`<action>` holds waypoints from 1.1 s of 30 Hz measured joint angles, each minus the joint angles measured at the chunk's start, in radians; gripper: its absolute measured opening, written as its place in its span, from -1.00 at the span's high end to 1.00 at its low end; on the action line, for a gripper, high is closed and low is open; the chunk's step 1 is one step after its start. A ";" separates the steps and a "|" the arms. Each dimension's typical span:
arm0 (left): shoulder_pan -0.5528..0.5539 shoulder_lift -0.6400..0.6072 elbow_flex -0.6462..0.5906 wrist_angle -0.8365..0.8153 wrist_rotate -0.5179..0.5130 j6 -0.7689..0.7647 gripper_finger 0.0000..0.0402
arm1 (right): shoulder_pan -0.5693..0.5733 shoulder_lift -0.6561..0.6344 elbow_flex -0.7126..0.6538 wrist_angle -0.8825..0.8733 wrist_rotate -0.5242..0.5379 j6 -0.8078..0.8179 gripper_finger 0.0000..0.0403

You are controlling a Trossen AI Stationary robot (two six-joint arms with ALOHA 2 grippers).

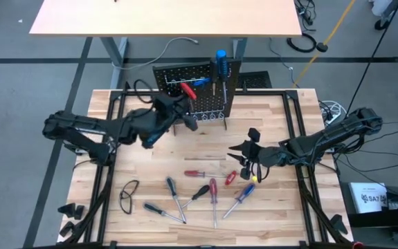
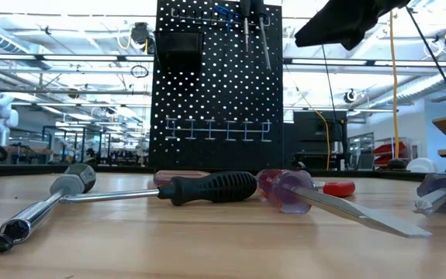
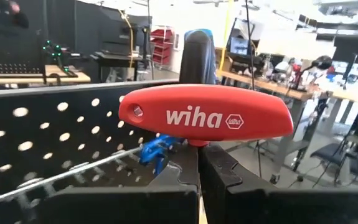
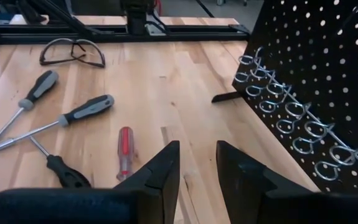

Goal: Hang tools onto peg board
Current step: Hang the red allen wrench on the pegboard

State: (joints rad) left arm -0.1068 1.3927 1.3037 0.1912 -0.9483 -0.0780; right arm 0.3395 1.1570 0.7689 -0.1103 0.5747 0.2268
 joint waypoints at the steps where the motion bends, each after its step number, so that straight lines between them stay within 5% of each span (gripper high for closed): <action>1: 0.014 0.005 0.000 0.010 0.014 -0.003 1.00 | 0.001 0.000 0.000 0.000 0.000 0.000 0.53; 15: 0.153 0.074 0.054 -0.022 0.108 -0.002 1.00 | 0.001 0.000 0.000 0.004 0.001 -0.002 0.53; 33: 0.169 0.074 0.056 -0.067 0.043 0.034 1.00 | 0.001 0.000 0.000 -0.006 0.001 -0.003 0.53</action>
State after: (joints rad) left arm 0.0617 1.4662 1.3598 0.1246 -0.9054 -0.0437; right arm 0.3405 1.1572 0.7689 -0.1165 0.5755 0.2237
